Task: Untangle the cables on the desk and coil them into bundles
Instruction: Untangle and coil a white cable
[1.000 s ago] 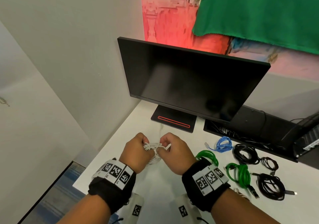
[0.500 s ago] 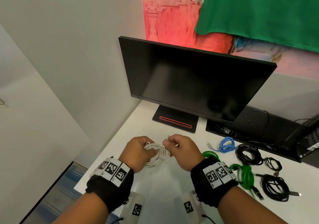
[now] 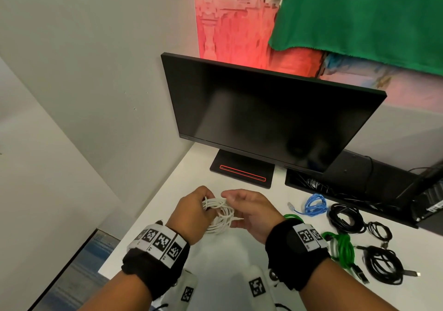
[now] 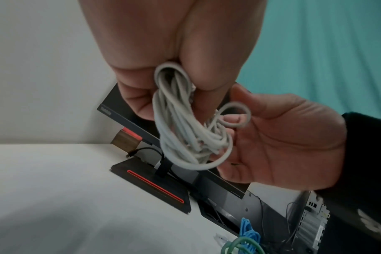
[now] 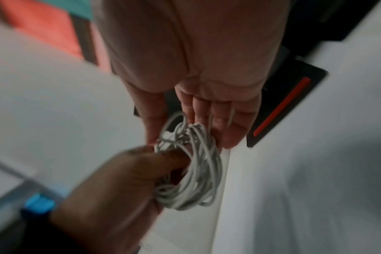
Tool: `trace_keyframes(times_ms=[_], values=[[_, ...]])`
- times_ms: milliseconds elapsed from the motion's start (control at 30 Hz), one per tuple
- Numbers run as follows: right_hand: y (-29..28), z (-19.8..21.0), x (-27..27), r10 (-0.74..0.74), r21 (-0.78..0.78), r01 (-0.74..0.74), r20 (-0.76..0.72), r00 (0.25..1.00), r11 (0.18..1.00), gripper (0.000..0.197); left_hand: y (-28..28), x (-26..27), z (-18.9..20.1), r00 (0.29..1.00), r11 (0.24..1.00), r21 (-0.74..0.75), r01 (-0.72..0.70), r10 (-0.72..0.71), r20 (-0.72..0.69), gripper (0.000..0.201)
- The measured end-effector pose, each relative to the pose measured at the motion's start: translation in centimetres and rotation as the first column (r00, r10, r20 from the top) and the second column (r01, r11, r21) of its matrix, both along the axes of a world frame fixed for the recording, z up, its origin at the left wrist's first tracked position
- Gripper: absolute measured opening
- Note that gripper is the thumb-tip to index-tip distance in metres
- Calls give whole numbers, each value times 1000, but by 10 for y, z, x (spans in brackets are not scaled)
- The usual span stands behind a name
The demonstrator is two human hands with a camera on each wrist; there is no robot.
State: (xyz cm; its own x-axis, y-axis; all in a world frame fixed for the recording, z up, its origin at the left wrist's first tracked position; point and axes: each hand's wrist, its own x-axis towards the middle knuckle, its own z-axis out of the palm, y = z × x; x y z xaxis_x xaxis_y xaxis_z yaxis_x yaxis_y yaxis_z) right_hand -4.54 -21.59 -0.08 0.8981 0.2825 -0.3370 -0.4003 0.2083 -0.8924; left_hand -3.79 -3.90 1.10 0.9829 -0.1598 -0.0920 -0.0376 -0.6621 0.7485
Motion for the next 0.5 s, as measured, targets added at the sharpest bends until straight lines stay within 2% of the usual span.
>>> trace_keyframes(times_ms=[67,133,233,333,400,500], values=[[3,2,1,111,-270,-89,65,992,959,40,0,2,-1,1000,999,14,-31,31,-2,21],[7,1,1,154,-491,-62,149,977,869,44,0,3,-3,997,998,-5,-63,63,-39,17],[13,-1,-6,228,-659,52,331,916,750,50,2,8,-5,968,964,-189,-188,150,-200,18],[17,-3,-12,355,-746,235,537,765,623,39,7,13,-5,903,854,-389,-346,190,-385,22],[16,-2,-10,463,-808,274,539,704,522,30,8,12,-7,864,794,-445,-415,191,-465,31],[13,1,-6,540,-879,179,420,730,441,26,6,7,-11,839,750,-476,-459,190,-510,40]])
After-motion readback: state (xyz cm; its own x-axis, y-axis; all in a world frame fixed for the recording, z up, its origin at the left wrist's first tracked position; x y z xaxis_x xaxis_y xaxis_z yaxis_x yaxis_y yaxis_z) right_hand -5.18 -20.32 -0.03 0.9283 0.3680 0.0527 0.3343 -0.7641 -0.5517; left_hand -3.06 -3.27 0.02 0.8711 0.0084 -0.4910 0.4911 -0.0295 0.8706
